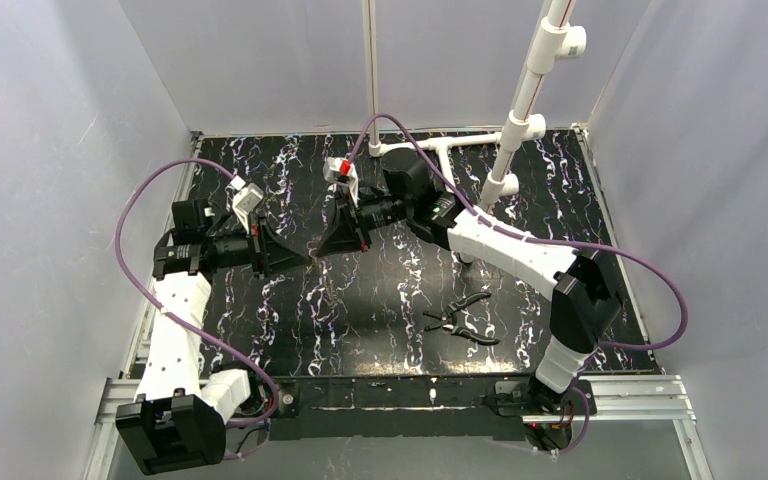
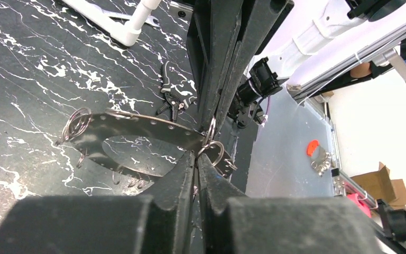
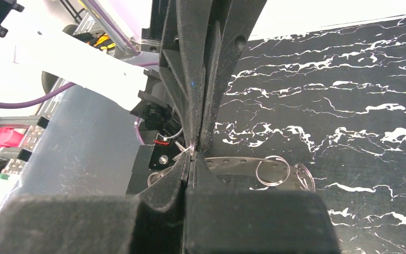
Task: Remove the keys from the keyring
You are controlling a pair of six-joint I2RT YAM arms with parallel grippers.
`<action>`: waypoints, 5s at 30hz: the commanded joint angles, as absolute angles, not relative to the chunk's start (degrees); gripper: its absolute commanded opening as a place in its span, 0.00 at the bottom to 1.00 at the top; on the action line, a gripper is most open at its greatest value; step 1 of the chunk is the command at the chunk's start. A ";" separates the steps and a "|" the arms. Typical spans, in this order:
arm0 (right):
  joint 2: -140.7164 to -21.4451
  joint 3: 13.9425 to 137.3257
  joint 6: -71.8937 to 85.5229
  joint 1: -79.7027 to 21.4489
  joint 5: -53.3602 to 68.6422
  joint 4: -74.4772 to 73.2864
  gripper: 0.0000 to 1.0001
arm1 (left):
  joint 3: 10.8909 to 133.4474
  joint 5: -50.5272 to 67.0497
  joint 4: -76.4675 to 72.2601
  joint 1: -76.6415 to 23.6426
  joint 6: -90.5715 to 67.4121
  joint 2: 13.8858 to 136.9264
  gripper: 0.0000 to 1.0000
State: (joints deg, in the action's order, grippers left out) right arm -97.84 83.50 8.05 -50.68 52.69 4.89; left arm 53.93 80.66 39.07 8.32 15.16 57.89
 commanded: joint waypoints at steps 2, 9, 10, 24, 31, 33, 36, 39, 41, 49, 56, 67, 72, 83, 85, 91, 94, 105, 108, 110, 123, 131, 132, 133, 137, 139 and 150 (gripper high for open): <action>-95.27 83.42 10.65 -49.86 54.47 11.06 0.01 | 53.05 82.76 39.90 8.61 17.41 57.11 0.00; -95.87 81.75 16.95 -49.81 55.94 18.37 0.01 | 53.25 81.24 39.73 8.60 16.99 58.13 0.00; -96.07 81.00 18.85 -49.83 56.06 20.48 0.01 | 53.12 81.32 39.58 8.61 16.63 58.32 0.00; -97.88 81.12 24.76 -49.79 53.65 27.90 0.01 | 50.01 77.79 38.59 7.64 16.09 56.22 0.00; -98.02 83.29 21.64 -49.25 51.85 23.68 0.01 | 47.98 75.87 38.54 7.61 16.79 55.73 0.00; -98.07 83.41 21.62 -49.05 51.73 23.64 0.01 | 47.42 75.43 38.54 7.64 16.89 55.72 0.00; -98.17 83.01 21.62 -49.04 51.36 23.73 0.01 | 47.43 75.30 38.41 7.20 16.52 55.68 0.00; -98.47 81.59 23.08 -49.13 51.24 25.56 0.01 | 47.80 74.05 37.74 5.24 14.64 55.10 0.00; -98.81 80.11 25.04 -49.42 51.24 28.78 0.01 | 47.53 72.89 35.32 3.56 11.35 54.71 0.00; -98.82 78.89 27.03 -49.88 51.17 31.46 0.01 | 45.32 70.64 25.87 1.67 0.60 54.94 0.00; -97.13 79.19 21.15 -48.50 50.76 25.26 0.01 | 45.52 70.75 26.20 2.21 0.44 55.06 0.00; -95.49 77.06 22.62 -47.05 50.33 26.63 0.01 | 49.15 77.70 28.25 5.77 3.42 55.33 0.40; -95.99 75.63 28.22 -47.02 49.34 33.33 0.01 | 48.54 78.39 16.00 7.93 -10.19 54.56 0.38; -97.32 70.76 42.96 -46.41 44.33 50.49 0.01 | 43.97 74.93 -10.07 7.87 -34.15 53.67 0.28; -97.67 70.24 45.03 -46.41 43.66 52.91 0.01 | 43.92 74.88 -11.13 7.89 -36.37 53.38 0.28; -98.01 69.02 47.53 -46.24 41.47 54.89 0.01 | 44.58 72.11 -13.14 7.91 -43.73 53.39 0.41; -97.55 67.58 49.11 -45.46 40.20 56.60 0.01 | 44.29 71.13 -15.83 7.91 -46.80 53.47 0.43; -96.76 63.06 56.19 -43.85 37.21 66.06 0.01 | 42.93 68.11 -23.15 6.90 -56.99 54.06 0.32; -97.47 63.08 57.18 -44.07 37.29 68.28 0.01 | 42.63 67.14 -26.28 5.46 -60.17 55.10 0.28; -97.79 63.35 57.55 -44.28 37.58 69.63 0.01 | 42.62 66.71 -27.79 4.53 -61.01 55.63 0.27; -98.83 63.85 58.21 -45.38 38.85 74.43 0.01 | 40.20 66.55 -37.46 1.17 -64.51 55.40 0.17; -99.22 63.94 58.38 -45.44 38.78 74.90 0.01 | 38.71 66.37 -42.40 0.85 -67.29 55.37 0.14; -99.30 63.98 58.42 -45.51 38.76 74.96 0.01 | 38.61 66.33 -42.84 0.88 -67.51 55.37 0.14; -99.40 64.06 58.37 -45.52 38.65 74.97 0.01 | 38.60 66.28 -43.15 0.85 -67.76 55.45 0.14; -99.49 64.16 58.53 -45.57 38.46 75.06 0.01 | 38.33 66.09 -44.39 0.88 -68.85 55.46 0.14; -99.70 64.36 58.87 -45.53 38.33 75.33 0.01 | 38.04 66.09 -44.63 0.81 -69.03 55.42 0.15; -100.28 65.55 59.38 -45.62 38.28 75.54 0.01 | 37.11 65.05 -45.63 -1.40 -68.82 55.46 0.00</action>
